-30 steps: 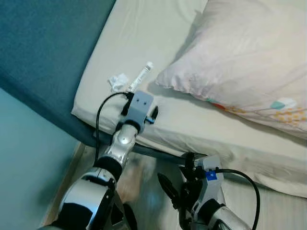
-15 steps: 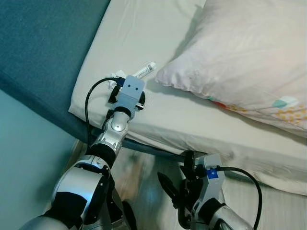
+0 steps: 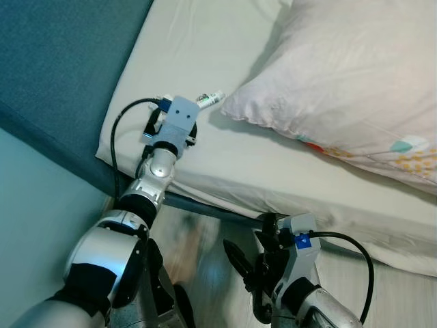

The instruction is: Clean up the room

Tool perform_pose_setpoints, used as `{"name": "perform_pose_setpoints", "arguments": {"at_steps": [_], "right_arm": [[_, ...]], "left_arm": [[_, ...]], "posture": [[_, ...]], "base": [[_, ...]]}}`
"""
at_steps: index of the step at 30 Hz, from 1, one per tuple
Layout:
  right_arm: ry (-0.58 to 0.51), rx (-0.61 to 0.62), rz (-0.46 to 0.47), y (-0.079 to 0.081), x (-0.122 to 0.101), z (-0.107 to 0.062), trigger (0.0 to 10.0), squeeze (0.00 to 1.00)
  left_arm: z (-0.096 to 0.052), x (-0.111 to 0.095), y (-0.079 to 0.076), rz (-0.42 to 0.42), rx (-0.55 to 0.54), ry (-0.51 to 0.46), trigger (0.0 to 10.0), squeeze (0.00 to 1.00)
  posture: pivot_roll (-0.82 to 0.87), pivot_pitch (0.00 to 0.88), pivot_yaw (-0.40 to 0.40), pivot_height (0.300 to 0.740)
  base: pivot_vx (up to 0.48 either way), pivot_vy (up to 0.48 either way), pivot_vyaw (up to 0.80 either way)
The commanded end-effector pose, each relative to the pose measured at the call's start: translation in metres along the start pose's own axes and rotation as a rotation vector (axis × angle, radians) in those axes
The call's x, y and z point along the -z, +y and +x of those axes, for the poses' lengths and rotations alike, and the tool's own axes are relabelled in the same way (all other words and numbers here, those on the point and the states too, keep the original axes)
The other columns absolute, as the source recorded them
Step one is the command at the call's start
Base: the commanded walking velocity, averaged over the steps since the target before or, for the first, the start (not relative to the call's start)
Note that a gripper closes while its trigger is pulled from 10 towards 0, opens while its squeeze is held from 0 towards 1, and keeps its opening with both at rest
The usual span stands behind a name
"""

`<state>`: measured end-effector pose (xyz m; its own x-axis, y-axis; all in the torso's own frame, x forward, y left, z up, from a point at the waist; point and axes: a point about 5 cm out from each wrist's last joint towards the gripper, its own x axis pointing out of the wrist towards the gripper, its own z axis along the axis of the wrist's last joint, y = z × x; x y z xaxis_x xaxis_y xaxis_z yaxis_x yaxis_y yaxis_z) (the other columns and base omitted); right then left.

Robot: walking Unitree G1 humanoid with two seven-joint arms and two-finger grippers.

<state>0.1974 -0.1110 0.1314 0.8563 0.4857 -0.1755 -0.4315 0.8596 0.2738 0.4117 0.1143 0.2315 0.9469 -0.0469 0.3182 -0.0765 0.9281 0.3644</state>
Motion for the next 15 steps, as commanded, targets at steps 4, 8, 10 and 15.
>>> {"name": "perform_pose_setpoints", "arguments": {"at_steps": [4,8,10,15], "right_arm": [[0.014,0.007,0.019,0.004,0.001,-0.008,10.0,0.0],[0.013,0.032,0.018,0.003,-0.003,-0.016,10.0,0.0],[0.015,0.041,0.018,0.002,-0.004,-0.018,10.0,0.0],[0.013,0.056,0.017,0.003,-0.007,-0.024,10.0,0.0]], "left_arm": [[0.001,0.014,0.015,0.016,-0.011,0.098,10.0,0.0],[0.004,0.012,0.018,0.049,0.004,0.117,10.0,0.0],[0.005,0.011,0.015,0.053,0.016,0.124,10.0,0.0],[0.005,0.009,0.01,0.06,0.037,0.126,10.0,0.0]], "posture": [[-0.29,0.599,0.111,0.49],[-0.32,0.618,0.105,0.49],[-0.33,0.635,0.1,0.49],[-0.35,0.649,0.095,0.49]], "base": [[0.0,0.0,0.0],[0.0,0.0,0.0],[0.0,0.0,0.0],[0.0,0.0,0.0]]}}
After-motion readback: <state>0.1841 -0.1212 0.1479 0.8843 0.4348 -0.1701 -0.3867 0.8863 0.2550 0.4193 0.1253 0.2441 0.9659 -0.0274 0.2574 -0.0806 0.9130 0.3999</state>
